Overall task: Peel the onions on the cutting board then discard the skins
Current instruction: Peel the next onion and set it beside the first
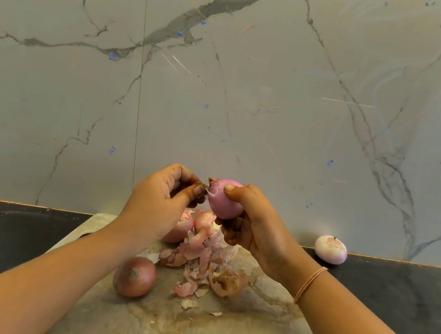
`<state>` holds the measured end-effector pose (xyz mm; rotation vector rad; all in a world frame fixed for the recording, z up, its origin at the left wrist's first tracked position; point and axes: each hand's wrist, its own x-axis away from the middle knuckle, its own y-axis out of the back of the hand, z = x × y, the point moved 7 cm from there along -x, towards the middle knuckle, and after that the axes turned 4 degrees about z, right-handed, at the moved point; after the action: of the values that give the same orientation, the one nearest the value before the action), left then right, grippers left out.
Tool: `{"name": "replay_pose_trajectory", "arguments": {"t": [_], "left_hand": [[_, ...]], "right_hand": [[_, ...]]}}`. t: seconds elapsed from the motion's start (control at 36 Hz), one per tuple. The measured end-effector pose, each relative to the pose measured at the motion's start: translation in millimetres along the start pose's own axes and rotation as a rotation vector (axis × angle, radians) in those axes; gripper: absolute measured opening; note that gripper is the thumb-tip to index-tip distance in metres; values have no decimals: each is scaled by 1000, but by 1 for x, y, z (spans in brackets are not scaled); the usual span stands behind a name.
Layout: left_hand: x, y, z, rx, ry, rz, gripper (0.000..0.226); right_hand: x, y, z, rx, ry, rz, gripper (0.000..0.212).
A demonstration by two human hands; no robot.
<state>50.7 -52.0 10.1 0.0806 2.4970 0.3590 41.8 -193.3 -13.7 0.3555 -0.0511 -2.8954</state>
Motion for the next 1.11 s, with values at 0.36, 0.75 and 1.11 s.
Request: {"name": "replay_pose_trajectory", "arguments": {"t": [0.36, 0.75, 1.11], "left_hand": [[4, -5, 1, 276, 137, 58, 34], [1, -2, 9, 244, 158, -26, 14], [1, -5, 13, 285, 225, -1, 9]], "right_hand": [[-2, -1, -2, -45, 16, 31, 52], [-4, 1, -2, -57, 20, 39, 47], [-4, 1, -4, -62, 19, 41, 52]]}}
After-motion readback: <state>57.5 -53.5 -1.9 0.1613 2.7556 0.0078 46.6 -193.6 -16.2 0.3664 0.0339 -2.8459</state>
